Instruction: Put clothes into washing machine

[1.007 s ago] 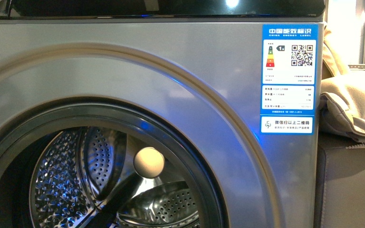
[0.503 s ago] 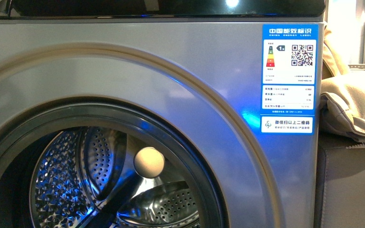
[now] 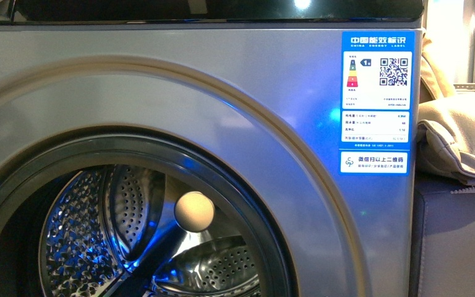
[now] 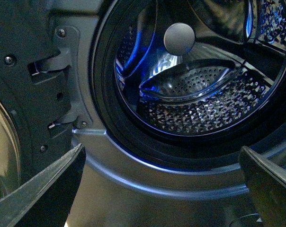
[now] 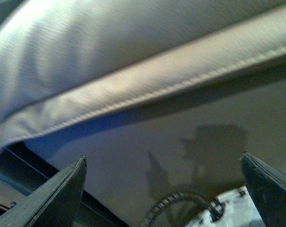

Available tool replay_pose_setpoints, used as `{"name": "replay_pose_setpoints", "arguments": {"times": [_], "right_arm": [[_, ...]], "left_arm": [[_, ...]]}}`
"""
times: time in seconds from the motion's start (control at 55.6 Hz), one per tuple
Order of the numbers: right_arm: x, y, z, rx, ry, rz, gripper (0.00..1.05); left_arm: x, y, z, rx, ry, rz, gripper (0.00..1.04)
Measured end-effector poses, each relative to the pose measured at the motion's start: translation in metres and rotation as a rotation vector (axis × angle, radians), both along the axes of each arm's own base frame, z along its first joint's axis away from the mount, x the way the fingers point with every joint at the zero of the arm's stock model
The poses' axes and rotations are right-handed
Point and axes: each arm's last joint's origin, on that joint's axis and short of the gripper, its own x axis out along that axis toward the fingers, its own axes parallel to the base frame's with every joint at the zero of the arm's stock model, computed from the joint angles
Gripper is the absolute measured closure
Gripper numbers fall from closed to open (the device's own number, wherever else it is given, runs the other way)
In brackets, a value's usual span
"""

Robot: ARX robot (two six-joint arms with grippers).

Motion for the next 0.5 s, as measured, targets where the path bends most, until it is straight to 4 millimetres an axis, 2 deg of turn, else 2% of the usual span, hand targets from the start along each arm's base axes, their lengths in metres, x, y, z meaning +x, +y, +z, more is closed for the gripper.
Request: {"name": "replay_pose_setpoints", "arguments": {"times": [0.126, 0.216, 0.503], "right_arm": [[0.003, -0.021, -0.019, 0.016, 0.147, -0.017, 0.08], [0.004, -0.034, -0.041, 0.003, 0.257, -0.015, 0.08], [0.009, -0.064, -0.096, -0.138, 0.422, -0.022, 0.08]], "left_arm": [[0.0, 0.0, 0.0, 0.0, 0.0, 0.0, 0.07], [0.0, 0.0, 0.0, 0.0, 0.0, 0.0, 0.07], [0.0, 0.0, 0.0, 0.0, 0.0, 0.0, 0.07]]}}
